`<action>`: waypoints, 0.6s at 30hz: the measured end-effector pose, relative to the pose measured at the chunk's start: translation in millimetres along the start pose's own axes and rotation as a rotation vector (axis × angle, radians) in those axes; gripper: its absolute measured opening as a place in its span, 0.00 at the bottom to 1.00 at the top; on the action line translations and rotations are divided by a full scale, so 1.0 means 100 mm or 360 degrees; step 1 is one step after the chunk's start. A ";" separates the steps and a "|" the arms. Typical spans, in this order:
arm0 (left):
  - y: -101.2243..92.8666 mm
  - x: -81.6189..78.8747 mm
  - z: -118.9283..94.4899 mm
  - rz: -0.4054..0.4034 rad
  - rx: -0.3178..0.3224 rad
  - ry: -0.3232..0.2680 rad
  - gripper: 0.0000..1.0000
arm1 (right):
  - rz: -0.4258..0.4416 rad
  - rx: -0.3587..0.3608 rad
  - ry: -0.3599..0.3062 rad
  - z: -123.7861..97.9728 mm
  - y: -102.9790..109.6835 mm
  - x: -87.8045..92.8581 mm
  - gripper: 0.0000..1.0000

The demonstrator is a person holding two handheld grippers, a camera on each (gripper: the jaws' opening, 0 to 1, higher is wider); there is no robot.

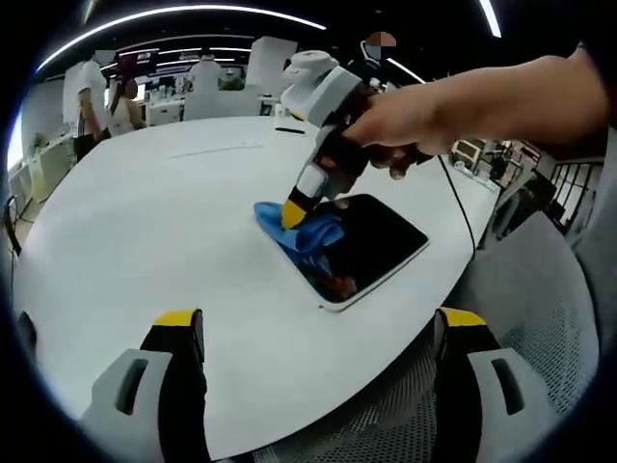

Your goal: Wipe the mirror surface with the cleaning cloth until all visible marks leave the cleaned area.

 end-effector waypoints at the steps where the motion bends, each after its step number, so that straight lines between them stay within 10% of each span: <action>1: 0.00 0.00 0.00 -0.0003 0.0000 -0.0002 0.99 | 0.0007 -0.0004 0.0000 0.01 -0.02 -0.01 0.00; 18: 0.03 -0.05 -0.01 0.0007 -0.0035 -0.0064 0.99 | 0.0014 -0.0016 -0.0021 0.01 -0.08 -0.09 0.00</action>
Point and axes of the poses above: the point that each gripper's makers call its tool centre point, and the gripper's own axes: z roughly forward along the fingers, y roughly to its left, x roughly out of its underside, the point moved 6 cm from there along -z, roughly backward along the fingers, and after that the axes turned 15 degrees about -z, right-handed, at the moved point
